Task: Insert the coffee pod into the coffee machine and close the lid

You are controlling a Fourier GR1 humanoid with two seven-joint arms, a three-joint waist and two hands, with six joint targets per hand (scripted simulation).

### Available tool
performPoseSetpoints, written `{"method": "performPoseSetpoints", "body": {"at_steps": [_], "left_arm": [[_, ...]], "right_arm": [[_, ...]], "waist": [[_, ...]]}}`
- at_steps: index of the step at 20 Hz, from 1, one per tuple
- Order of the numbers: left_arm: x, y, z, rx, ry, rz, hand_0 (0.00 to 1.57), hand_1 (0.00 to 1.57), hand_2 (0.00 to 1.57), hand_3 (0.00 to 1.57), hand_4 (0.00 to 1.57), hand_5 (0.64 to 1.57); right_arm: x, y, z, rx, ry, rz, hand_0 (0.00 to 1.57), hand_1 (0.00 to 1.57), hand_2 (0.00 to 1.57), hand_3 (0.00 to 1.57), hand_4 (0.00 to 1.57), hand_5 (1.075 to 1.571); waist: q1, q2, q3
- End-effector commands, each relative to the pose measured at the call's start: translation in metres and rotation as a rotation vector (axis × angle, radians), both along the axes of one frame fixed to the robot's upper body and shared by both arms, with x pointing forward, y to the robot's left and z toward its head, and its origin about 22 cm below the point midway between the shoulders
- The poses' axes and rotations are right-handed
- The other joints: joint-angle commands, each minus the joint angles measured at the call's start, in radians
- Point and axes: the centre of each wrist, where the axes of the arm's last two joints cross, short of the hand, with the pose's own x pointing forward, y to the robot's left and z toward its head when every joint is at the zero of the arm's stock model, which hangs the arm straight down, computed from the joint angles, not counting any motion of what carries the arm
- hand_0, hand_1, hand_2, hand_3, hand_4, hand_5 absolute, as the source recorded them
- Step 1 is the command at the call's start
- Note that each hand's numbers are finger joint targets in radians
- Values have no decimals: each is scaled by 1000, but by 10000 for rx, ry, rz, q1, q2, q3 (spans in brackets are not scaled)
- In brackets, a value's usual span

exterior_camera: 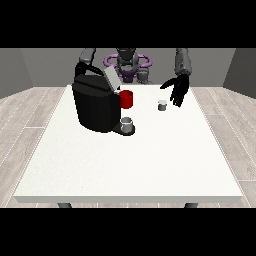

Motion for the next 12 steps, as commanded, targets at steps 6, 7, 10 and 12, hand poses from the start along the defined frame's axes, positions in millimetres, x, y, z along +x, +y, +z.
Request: {"method": "performPoseSetpoints", "body": {"at_steps": [6, 7, 10, 12], "left_arm": [[25, -14, -12, 1147, -353, -140, 261, 261, 589, 247, 0, 1571], [17, -34, -35, 1328, -164, -256, 488, 488, 724, 486, 0, 1571], [34, -39, -20, 1930, -776, -245, 940, 940, 950, 692, 81, 1571], [26, -31, -33, 2634, -1151, -356, 888, 888, 963, 816, 384, 1571]], "right_arm": [[17, -4, -8, 543, 524, 10, 0, 0, 0, 0, 0, 1571], [20, -6, 0, 256, 1056, -96, 0, 0, 0, 0, 0, 1571], [20, 5, -16, 328, 838, -44, 0, 0, 0, 0, 0, 1571], [20, 1, -11, -44, 1097, -108, 0, 0, 0, 0, 0, 1571]], "waist": [[204, 426, 5], [350, 13, 3], [226, 229, 5], [261, 215, 1]]}}
